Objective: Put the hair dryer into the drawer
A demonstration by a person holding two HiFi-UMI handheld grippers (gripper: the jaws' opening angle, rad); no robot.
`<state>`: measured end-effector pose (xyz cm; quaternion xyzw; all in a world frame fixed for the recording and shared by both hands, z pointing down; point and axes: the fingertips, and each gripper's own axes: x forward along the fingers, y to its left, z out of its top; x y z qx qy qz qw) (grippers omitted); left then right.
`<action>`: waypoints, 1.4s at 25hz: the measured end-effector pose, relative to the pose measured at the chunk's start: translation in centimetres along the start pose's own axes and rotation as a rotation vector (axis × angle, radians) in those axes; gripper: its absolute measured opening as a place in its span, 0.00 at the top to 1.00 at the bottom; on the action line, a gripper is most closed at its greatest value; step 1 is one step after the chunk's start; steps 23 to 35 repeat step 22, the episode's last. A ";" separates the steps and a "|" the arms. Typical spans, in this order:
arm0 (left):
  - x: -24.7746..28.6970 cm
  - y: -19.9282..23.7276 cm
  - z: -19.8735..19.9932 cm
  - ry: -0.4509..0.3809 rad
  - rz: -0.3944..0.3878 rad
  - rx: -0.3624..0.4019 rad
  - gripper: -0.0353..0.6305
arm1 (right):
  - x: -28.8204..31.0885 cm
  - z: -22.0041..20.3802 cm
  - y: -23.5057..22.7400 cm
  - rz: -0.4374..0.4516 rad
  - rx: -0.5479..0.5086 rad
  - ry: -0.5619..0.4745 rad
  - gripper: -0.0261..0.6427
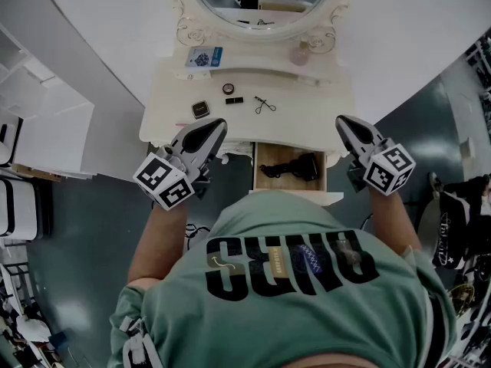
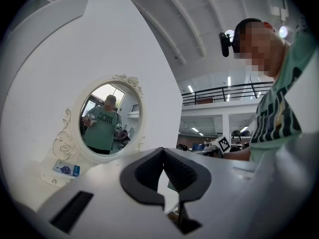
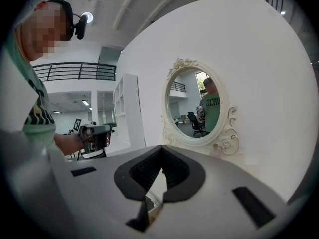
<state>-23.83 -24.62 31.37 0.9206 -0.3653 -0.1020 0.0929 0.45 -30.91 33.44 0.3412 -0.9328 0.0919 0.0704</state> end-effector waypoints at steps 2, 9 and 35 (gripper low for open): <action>-0.1 0.0 -0.1 -0.001 0.002 -0.002 0.93 | -0.1 -0.1 0.1 -0.001 -0.003 0.002 0.97; -0.2 0.0 -0.1 0.000 0.009 -0.005 0.93 | -0.1 -0.1 0.1 0.004 -0.006 0.006 0.97; -0.2 0.0 -0.6 0.000 0.007 -0.016 0.93 | 0.0 -0.6 0.3 0.009 -0.005 0.022 0.97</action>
